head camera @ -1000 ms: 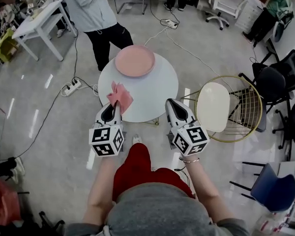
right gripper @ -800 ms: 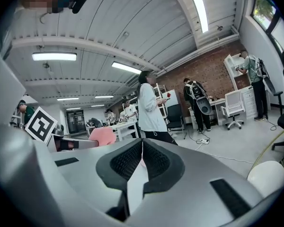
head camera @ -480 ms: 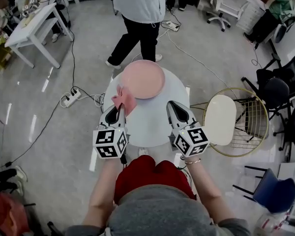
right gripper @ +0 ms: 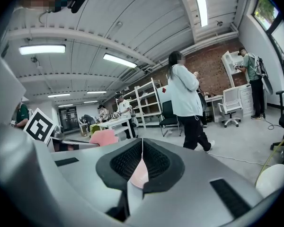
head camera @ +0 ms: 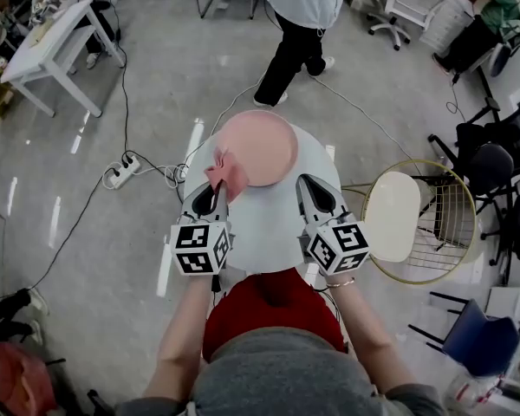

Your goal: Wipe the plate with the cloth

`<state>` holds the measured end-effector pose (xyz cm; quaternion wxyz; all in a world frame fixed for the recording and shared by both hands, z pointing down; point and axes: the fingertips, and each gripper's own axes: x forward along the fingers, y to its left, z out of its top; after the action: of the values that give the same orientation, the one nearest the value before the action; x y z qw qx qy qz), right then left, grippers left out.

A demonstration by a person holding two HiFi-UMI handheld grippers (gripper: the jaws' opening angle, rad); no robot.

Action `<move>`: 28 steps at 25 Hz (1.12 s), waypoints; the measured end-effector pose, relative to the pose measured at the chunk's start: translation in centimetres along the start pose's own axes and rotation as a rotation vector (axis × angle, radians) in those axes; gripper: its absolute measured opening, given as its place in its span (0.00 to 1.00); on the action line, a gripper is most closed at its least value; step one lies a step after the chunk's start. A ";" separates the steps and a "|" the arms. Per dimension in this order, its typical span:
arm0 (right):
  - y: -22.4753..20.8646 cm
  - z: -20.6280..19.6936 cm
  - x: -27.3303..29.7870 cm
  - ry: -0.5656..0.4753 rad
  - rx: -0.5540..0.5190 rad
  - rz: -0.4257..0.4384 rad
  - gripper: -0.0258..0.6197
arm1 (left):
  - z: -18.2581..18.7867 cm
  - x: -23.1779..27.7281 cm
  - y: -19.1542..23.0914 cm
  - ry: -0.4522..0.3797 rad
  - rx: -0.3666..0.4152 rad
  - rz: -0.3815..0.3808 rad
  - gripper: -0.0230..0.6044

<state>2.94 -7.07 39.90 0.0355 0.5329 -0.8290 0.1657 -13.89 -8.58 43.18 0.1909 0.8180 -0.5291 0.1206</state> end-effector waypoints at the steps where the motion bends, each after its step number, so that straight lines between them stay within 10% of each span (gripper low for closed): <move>1: -0.2 -0.1 0.4 0.004 0.004 -0.001 0.09 | 0.0 0.6 0.1 0.008 0.002 -0.002 0.09; 28: -11.3 -2.2 9.6 0.126 0.092 -0.066 0.09 | -1.2 21.7 -3.2 0.243 0.083 -0.161 0.09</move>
<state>8.74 -18.99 46.91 0.0684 0.5493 -0.7987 0.2358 -2.08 -24.63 52.35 0.2286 0.8443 -0.4294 0.2247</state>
